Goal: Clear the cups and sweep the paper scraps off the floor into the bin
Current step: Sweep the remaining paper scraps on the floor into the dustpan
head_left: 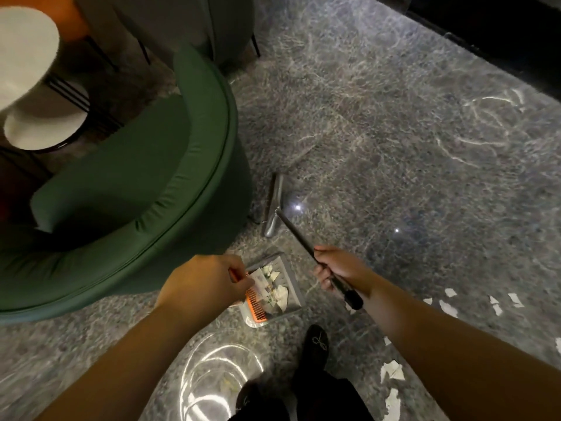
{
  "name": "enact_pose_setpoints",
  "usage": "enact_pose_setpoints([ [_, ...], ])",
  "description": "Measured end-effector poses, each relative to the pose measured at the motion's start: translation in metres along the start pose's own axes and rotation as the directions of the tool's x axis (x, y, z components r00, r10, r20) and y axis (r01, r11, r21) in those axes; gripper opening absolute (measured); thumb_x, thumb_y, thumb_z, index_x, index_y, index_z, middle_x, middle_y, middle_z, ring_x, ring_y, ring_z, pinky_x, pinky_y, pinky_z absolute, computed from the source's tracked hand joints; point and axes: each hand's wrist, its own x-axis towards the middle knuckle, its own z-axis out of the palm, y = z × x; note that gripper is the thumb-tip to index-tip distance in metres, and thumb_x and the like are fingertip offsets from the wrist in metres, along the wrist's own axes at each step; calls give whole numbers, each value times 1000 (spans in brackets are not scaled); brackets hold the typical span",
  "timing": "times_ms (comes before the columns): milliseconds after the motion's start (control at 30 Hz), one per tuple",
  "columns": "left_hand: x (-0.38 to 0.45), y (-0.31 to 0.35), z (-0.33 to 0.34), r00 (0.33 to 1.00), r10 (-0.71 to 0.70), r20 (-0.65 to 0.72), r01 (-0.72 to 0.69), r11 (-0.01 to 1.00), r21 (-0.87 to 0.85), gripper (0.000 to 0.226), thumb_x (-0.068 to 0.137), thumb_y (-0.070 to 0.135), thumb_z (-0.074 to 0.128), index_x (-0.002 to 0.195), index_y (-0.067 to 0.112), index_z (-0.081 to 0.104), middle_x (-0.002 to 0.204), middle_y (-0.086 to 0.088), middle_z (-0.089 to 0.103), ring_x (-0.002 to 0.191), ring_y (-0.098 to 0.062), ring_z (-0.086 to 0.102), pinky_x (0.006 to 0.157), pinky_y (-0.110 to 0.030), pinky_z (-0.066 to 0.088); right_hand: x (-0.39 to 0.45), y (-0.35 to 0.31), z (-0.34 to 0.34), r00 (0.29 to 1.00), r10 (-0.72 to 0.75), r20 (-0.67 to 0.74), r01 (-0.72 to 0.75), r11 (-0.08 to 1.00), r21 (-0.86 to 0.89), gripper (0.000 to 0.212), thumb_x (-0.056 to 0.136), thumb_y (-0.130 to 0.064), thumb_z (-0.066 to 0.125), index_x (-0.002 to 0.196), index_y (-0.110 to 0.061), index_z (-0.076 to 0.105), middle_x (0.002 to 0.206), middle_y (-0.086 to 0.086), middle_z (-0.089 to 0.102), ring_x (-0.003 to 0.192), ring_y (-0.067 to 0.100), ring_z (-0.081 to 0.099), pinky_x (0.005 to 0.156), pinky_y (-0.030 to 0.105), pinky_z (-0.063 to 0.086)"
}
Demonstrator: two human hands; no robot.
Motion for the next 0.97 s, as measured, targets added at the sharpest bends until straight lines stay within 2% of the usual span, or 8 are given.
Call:
enact_pose_setpoints([
  [100,6,4,-3,1000,-8,-24,9,1000,21,27,86,59,59,66,43,51,65,19,56,66,1,53,54,-21,38,17,-13,11,999,-26,29,27,999,-38,28,104,-10,30,128,-18,41,55,1,39,31,4,38,31,14,31],
  [167,12,4,-6,999,-12,-31,13,1000,28,26,85,61,58,67,42,52,66,20,57,67,1,53,56,-22,41,30,-18,13,999,-14,51,16,999,-35,32,103,-8,29,132,-14,41,50,0,40,31,4,38,31,14,32],
  [300,20,7,-11,999,-13,-36,14,1000,27,24,86,61,58,74,41,57,68,20,58,70,1,55,62,-23,48,46,-17,10,996,43,79,-45,999,25,30,103,-10,30,131,-18,39,49,-2,43,32,4,39,31,15,33],
  [433,28,10,-13,998,-29,-57,30,999,16,25,86,59,59,70,40,56,70,19,60,72,-3,59,64,-25,51,42,-7,-1,996,42,74,-47,997,64,32,103,-13,31,134,-19,38,50,-3,44,33,4,40,31,15,33],
  [600,41,11,-17,997,-27,-76,24,999,-32,26,83,55,65,63,41,55,65,19,62,69,-3,61,65,-28,53,22,23,-24,998,40,-51,-33,991,128,28,101,-9,30,119,-20,49,53,0,41,33,6,37,32,16,30],
  [700,47,8,-18,998,-26,-56,22,997,-76,24,81,52,67,62,41,56,66,20,62,71,-5,61,71,-32,55,9,45,-43,993,36,-111,-12,976,217,25,102,-12,31,106,-21,55,52,0,41,33,6,37,31,16,29],
  [800,47,5,-21,999,2,-48,-6,997,-82,23,81,51,67,64,39,59,67,17,64,70,-10,63,71,-33,55,-11,79,-56,971,-21,-237,78,970,232,29,102,-11,34,110,-21,60,57,3,42,34,7,39,31,17,32],
  [967,39,1,-19,997,58,-58,-64,993,-99,24,84,45,68,66,29,64,64,10,65,66,-15,64,70,-36,56,-48,136,-51,960,-34,-277,171,854,491,28,101,-5,30,104,-15,56,52,3,37,30,7,35,30,14,29],
])
